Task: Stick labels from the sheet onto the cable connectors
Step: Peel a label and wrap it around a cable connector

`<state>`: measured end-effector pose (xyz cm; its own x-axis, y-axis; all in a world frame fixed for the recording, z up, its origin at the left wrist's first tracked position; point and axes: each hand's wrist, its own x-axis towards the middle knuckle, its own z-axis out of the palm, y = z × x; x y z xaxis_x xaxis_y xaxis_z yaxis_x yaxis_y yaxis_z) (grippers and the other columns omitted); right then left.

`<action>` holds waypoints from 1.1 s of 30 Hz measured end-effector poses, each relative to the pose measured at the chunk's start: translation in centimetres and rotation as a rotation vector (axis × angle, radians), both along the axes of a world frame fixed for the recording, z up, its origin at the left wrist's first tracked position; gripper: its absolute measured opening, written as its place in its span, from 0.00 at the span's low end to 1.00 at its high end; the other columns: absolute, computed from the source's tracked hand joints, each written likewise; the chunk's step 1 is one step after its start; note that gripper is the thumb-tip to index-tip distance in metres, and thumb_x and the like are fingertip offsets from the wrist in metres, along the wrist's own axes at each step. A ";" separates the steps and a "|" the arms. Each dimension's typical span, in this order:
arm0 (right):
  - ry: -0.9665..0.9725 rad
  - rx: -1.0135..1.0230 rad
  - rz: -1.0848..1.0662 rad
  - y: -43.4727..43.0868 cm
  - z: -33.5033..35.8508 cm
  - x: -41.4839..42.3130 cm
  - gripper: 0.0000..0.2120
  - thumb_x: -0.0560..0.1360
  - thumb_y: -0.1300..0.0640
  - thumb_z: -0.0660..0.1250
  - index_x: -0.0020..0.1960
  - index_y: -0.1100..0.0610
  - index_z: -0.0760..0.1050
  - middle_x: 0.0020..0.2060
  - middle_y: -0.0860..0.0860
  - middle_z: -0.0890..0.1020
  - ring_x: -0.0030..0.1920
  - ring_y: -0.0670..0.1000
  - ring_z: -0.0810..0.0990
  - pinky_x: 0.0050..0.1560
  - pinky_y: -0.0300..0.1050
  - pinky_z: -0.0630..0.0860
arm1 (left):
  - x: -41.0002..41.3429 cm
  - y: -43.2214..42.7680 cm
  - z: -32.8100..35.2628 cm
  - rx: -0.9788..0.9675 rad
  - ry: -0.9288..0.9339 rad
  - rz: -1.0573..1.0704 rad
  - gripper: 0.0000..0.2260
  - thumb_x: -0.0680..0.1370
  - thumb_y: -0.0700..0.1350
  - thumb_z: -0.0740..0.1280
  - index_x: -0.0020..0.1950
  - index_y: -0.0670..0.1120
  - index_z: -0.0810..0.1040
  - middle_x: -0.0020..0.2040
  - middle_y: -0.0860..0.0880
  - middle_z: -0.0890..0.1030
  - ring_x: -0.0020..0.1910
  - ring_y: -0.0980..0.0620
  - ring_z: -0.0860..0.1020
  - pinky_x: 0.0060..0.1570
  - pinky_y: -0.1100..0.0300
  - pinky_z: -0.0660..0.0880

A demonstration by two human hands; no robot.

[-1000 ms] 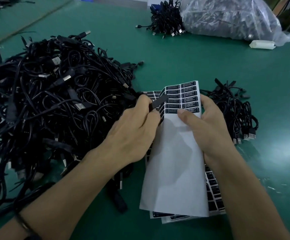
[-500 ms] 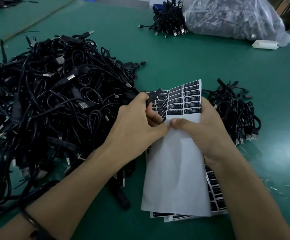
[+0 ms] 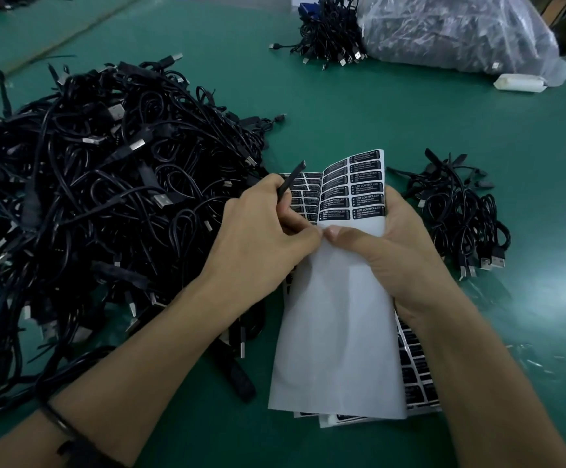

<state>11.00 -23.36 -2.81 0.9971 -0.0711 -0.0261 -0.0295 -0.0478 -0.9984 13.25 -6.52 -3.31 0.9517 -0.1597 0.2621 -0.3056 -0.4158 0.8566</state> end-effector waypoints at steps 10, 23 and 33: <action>-0.010 -0.113 -0.068 0.0 -0.1 0.0 0.22 0.70 0.65 0.76 0.59 0.50 0.75 0.48 0.46 0.86 0.47 0.47 0.86 0.46 0.45 0.83 | 0.3 -0.1 0.1 -0.031 0.028 0.056 0.18 0.71 0.39 0.70 0.36 0.50 0.60 0.39 0.38 0.82 0.35 0.38 0.78 0.29 0.42 0.78; 0.046 -1.016 -0.205 0.1 0.1 -0.7 0.50 0.63 0.41 0.78 0.78 0.48 0.56 0.60 0.49 0.68 0.63 0.53 0.64 0.60 0.46 0.62 | 0.4 0.2 0.7 -0.156 0.012 0.152 0.17 0.74 0.35 0.68 0.38 0.48 0.60 0.37 0.39 0.82 0.26 0.41 0.78 0.21 0.61 0.75; -0.425 -0.993 -0.233 3.3 -0.3 -1.0 0.09 0.69 0.54 0.78 0.45 0.56 0.81 0.43 0.52 0.78 0.48 0.55 0.75 0.46 0.41 0.64 | 0.6 0.0 0.4 -0.066 0.003 0.167 0.16 0.70 0.40 0.70 0.38 0.48 0.60 0.38 0.37 0.82 0.36 0.37 0.80 0.32 0.40 0.78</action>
<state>9.97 -20.10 -3.12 0.8708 -0.0582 0.4881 0.1938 -0.8719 -0.4498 13.82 -6.55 -2.95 0.9645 0.0179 0.2635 -0.2341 -0.4035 0.8845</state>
